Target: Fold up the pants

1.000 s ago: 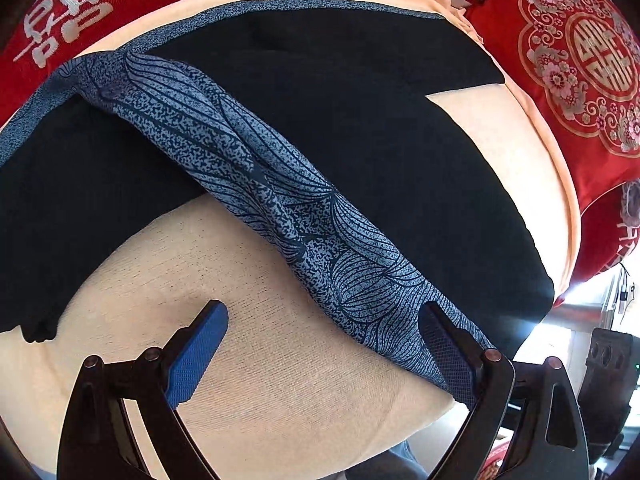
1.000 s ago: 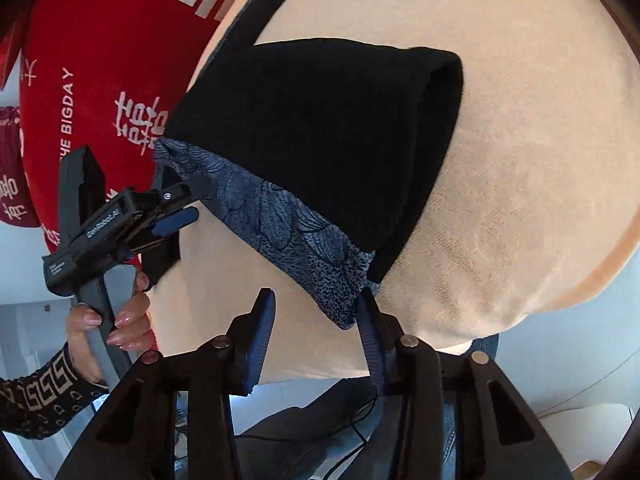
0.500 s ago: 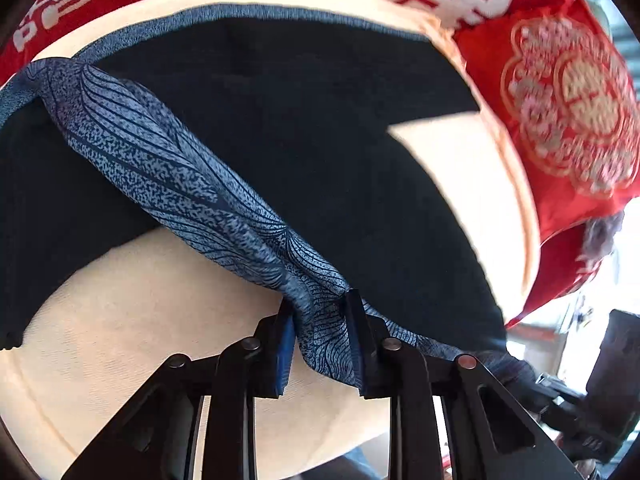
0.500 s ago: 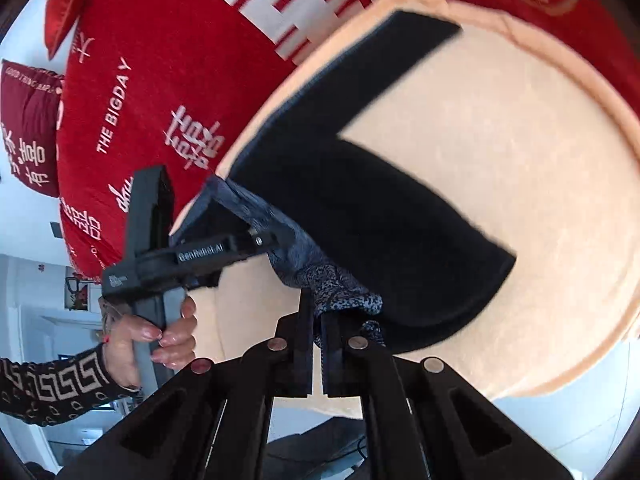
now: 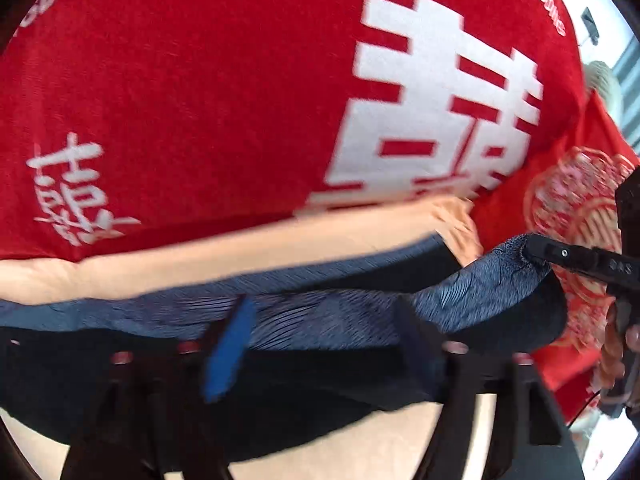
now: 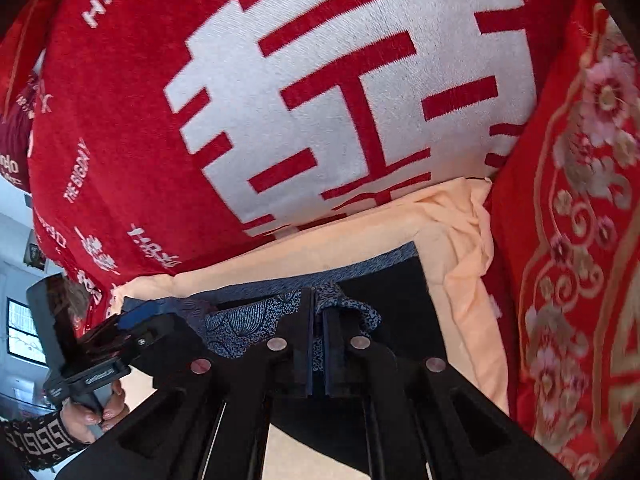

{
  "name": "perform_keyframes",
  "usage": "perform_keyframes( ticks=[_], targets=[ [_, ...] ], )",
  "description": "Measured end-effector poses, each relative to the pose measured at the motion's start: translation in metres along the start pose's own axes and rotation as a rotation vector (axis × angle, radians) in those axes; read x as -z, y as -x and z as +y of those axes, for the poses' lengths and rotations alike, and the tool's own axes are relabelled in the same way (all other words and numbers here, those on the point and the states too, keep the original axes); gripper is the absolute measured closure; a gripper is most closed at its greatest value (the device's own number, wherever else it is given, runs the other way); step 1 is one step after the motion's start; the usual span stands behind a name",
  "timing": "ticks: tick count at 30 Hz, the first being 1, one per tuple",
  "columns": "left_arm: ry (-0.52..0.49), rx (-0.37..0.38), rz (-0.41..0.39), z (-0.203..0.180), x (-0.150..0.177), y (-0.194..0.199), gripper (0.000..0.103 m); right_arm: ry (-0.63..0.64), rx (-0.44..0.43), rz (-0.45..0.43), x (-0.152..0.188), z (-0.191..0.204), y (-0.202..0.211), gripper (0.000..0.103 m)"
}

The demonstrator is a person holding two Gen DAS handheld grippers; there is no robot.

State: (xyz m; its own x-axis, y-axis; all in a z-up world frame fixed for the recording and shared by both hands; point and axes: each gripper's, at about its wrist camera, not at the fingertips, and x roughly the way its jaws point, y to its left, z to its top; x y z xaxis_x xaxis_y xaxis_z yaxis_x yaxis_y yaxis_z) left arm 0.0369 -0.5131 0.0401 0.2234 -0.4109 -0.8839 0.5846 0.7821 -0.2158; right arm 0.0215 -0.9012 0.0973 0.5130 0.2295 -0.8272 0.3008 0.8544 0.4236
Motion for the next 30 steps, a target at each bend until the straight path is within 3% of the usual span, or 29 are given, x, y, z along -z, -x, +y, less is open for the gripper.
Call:
perform_keyframes(
  ticks=[3, 4, 5, 7, 8, 10, 13, 18, 19, 20, 21, 25, 27, 28, 30],
  targets=[
    [0.003, -0.101, 0.064, 0.022, 0.011, -0.023, 0.027, 0.004, 0.055, 0.058, -0.013, -0.017, -0.038, 0.093],
    [0.014, -0.136, 0.093, 0.029, 0.019, -0.034, 0.027, 0.009, 0.072, 0.078, -0.014, -0.021, -0.050, 0.072],
    [0.015, -0.166, 0.121, 0.034, 0.027, -0.046, 0.027, 0.004, 0.082, 0.098, -0.015, -0.025, -0.059, 0.041],
    [0.001, -0.266, 0.203, 0.045, 0.048, -0.075, 0.027, 0.012, 0.112, 0.079, -0.015, -0.025, -0.061, 0.020],
    [0.012, -0.294, 0.258, 0.055, 0.061, -0.092, 0.027, 0.025, 0.120, 0.057, -0.014, -0.022, -0.055, 0.020],
    [0.087, -0.278, 0.196, 0.068, 0.069, -0.092, 0.014, 0.051, 0.127, 0.021, -0.010, -0.013, -0.037, 0.020],
    [0.115, -0.281, 0.223, 0.072, 0.065, -0.098, 0.014, 0.038, 0.117, -0.010, 0.010, -0.011, -0.012, 0.020],
    [0.097, -0.292, 0.228, 0.070, 0.059, -0.106, 0.014, -0.062, 0.268, 0.088, 0.059, -0.040, -0.028, 0.026],
    [0.097, -0.291, 0.227, 0.072, 0.059, -0.105, 0.014, -0.066, 0.295, 0.106, 0.062, -0.046, -0.036, 0.037],
    [0.095, -0.291, 0.226, 0.075, 0.060, -0.104, 0.014, -0.083, 0.303, 0.129, 0.064, -0.054, -0.046, 0.082],
    [0.094, -0.293, 0.226, 0.075, 0.060, -0.105, 0.014, -0.112, 0.288, 0.150, 0.064, -0.062, -0.053, 0.087],
    [0.098, -0.308, 0.234, 0.078, 0.047, -0.101, 0.014, -0.057, 0.256, 0.074, 0.045, -0.055, -0.049, 0.083],
    [0.094, -0.320, 0.244, 0.078, 0.040, -0.097, 0.014, -0.061, 0.274, 0.054, 0.042, -0.052, -0.040, 0.065],
    [0.093, -0.316, 0.234, 0.077, 0.036, -0.093, 0.014, -0.096, 0.269, 0.051, 0.045, -0.054, -0.034, 0.041],
    [0.092, -0.304, 0.206, 0.077, 0.025, -0.087, 0.014, -0.185, 0.209, 0.034, 0.062, -0.060, -0.021, 0.036]
  ],
)
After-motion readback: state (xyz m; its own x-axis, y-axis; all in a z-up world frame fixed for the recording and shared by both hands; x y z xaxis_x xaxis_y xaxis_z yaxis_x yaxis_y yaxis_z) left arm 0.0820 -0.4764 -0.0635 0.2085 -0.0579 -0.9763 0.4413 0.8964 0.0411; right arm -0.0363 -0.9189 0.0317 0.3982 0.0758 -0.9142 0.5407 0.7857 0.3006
